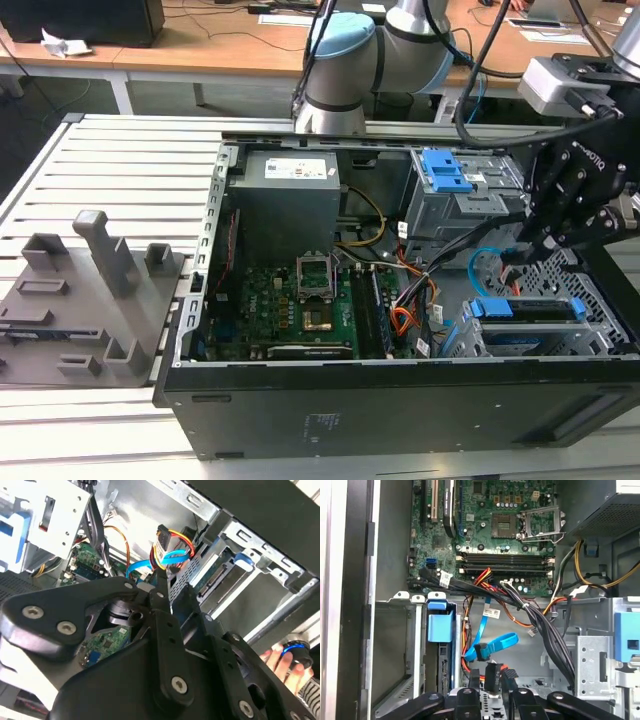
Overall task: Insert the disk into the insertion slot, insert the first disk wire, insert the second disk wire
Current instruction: 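Insert the first disk wire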
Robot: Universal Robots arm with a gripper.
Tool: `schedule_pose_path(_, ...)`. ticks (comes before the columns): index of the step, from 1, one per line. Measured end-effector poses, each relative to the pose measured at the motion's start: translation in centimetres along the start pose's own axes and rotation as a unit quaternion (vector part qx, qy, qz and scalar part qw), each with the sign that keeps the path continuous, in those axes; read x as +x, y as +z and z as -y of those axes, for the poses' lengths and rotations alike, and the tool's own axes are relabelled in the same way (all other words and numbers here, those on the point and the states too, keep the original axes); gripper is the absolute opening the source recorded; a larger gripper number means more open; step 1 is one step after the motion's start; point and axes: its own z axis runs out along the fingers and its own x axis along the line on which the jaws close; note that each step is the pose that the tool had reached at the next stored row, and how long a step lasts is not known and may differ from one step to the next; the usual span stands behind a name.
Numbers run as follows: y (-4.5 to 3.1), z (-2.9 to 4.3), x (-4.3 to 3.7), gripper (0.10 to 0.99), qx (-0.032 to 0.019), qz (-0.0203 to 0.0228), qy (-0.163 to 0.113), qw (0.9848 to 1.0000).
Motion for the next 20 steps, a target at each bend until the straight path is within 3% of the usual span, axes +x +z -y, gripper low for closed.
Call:
schedule_pose_path(2,0.07,-0.11,0.00,0.318,0.0000,0.0000,0.000,1.0000)
schedule_pose_path(8,1.34,-0.24,-0.10,0.318,0.0000,-0.0050,0.000,1.0000)
schedule_pose_path(13,1.37,-0.23,-0.10,0.302,0.0000,-0.0054,0.000,1.0000)
schedule_pose_path(16,1.38,-0.23,-0.10,0.173,0.0000,-0.0053,0.000,1.0000)
schedule_pose_path(20,1.40,-0.23,-0.10,0.161,0.0000,-0.0053,0.000,1.0000)
